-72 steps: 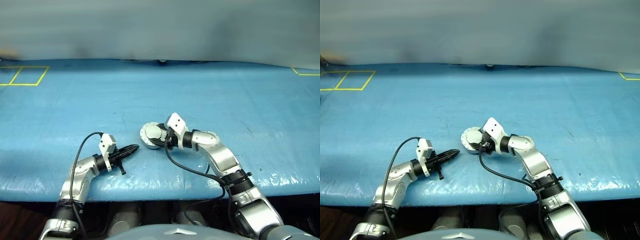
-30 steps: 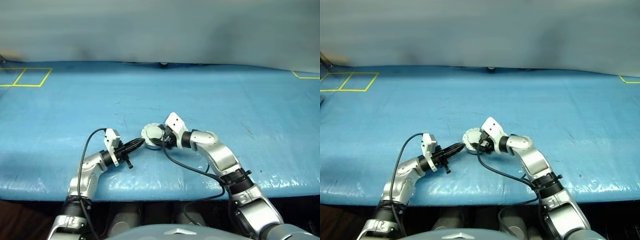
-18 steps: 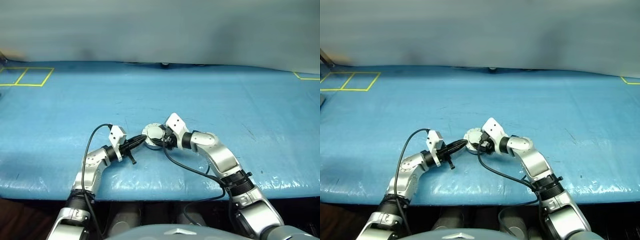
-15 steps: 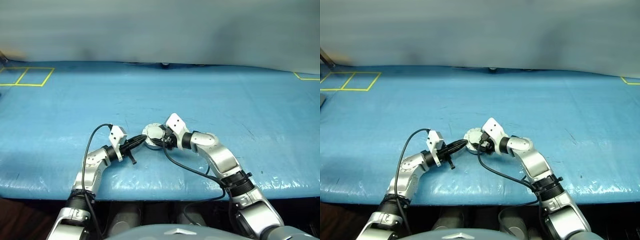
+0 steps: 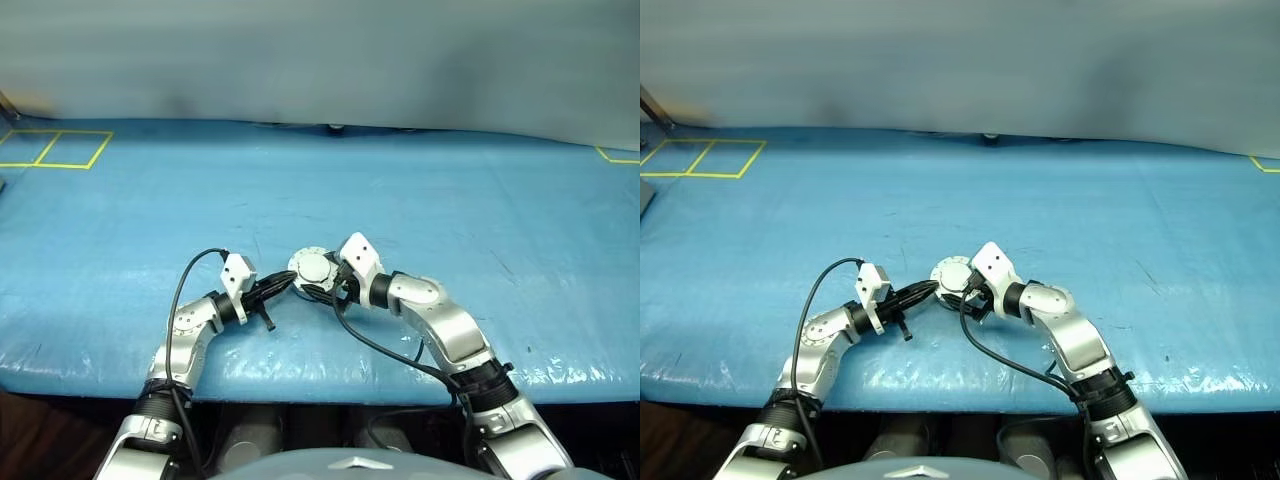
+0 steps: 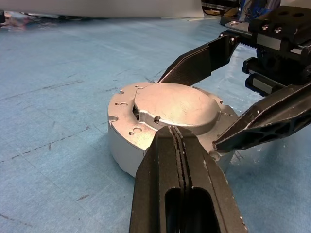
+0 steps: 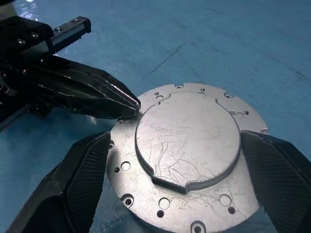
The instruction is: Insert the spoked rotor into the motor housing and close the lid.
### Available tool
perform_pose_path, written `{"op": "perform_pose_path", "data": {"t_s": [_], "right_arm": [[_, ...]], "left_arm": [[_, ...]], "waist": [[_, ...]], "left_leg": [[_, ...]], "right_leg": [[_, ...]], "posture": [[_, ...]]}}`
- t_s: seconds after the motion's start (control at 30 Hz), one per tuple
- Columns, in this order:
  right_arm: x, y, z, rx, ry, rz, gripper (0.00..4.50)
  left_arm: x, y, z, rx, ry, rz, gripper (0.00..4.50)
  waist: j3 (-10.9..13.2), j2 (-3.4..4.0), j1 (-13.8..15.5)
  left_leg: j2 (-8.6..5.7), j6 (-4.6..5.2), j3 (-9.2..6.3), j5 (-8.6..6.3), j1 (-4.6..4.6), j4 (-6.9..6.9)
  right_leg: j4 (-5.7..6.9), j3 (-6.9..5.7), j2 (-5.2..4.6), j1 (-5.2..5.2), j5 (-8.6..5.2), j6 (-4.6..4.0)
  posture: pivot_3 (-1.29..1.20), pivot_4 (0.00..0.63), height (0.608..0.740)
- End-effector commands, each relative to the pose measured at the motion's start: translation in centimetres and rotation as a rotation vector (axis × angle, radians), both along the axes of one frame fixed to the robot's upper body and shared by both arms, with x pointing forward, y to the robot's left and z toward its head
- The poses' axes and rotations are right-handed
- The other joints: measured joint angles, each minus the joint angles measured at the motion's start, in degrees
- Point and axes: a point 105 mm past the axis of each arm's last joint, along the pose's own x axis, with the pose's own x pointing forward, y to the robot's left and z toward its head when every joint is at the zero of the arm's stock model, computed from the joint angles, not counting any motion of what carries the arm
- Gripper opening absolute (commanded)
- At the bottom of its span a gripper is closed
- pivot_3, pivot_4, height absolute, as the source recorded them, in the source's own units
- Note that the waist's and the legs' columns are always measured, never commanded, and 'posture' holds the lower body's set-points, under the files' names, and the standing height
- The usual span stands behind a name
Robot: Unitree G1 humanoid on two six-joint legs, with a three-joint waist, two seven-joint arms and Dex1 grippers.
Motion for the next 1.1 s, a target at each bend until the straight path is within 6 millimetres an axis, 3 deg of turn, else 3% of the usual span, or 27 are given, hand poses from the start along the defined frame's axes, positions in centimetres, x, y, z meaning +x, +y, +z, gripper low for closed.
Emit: {"op": "perform_pose_path", "data": {"t_s": [0.03, 0.17, 0.43, 0.57, 0.77, 0.87, 1.1], "right_arm": [[0.1, -0.7, 1.6, 0.104, 0.013, -0.078, 4.46], [0.6, -2.1, 2.5, 0.198, 0.047, -0.194, 4.46], [-0.2, -4.6, 0.6, 0.426, 0.304, -0.337, 4.46], [-1.5, -3.8, -0.1, 0.603, 0.469, -0.32, 4.46], [-2.3, -2.1, -1.0, 0.712, 0.601, -0.302, 4.46], [-2.1, -2.1, -1.0, 0.756, 0.62, -0.316, 3.91], [-1.9, -2.4, -0.6, 0.811, 0.627, -0.315, 1.65]], "left_arm": [[-0.6, -0.1, -1.7, 0.025, 0.064, -0.009, 0.0], [-0.7, -0.1, -1.9, 0.024, 0.067, -0.012, 0.0], [-0.9, -0.1, -2.1, 0.026, 0.068, -0.015, 0.0], [-0.9, 0.0, -2.3, 0.028, 0.072, -0.015, 0.0], [-0.9, 0.1, -2.4, 0.033, 0.067, -0.012, 0.0], [-0.8, 0.1, -2.5, 0.034, 0.065, -0.012, 0.0], [-0.9, 0.2, -2.7, 0.037, 0.068, -0.013, 0.0]], "waist": [[0.04, 0.05, 0.06], [0.16, 0.2, 0.22], [0.29, 0.38, 0.47], [0.3, 0.4, 0.46], [0.31, 0.43, 0.31], [0.32, 0.44, 0.3], [0.32, 0.47, 0.29]], "left_leg": [[0.0, 0.02, -0.01, -0.01, -0.03, -0.03], [-0.02, 0.09, -0.01, -0.05, -0.21, -0.04], [-0.05, 0.41, 0.01, -0.13, -0.28, -0.07], [-0.05, 0.42, 0.0, -0.13, -0.28, -0.08], [-0.05, 0.42, 0.01, -0.15, -0.27, -0.09], [-0.05, 0.42, 0.01, -0.15, -0.27, -0.09], [-0.06, 0.44, 0.01, -0.13, -0.27, -0.09]], "right_leg": [[-0.08, -0.01, 0.0, 0.0, 0.02, 0.03], [-0.25, 0.0, 0.0, -0.09, 0.14, 0.23], [-0.29, -0.02, -0.06, -0.15, 0.18, 0.32], [-0.29, -0.03, -0.07, -0.15, 0.14, 0.32], [-0.29, -0.02, -0.08, -0.14, 0.11, 0.3], [-0.3, -0.02, -0.08, -0.14, 0.1, 0.28], [-0.28, -0.03, -0.08, -0.15, 0.12, 0.32]], "posture": [[0.0, 0.15, 0.74], [0.0, 0.15, 0.74], [0.0, 0.15, 0.74], [0.0, 0.15, 0.74], [0.0, 0.15, 0.74], [0.0, 0.15, 0.74], [0.0, 0.15, 0.74]]}}
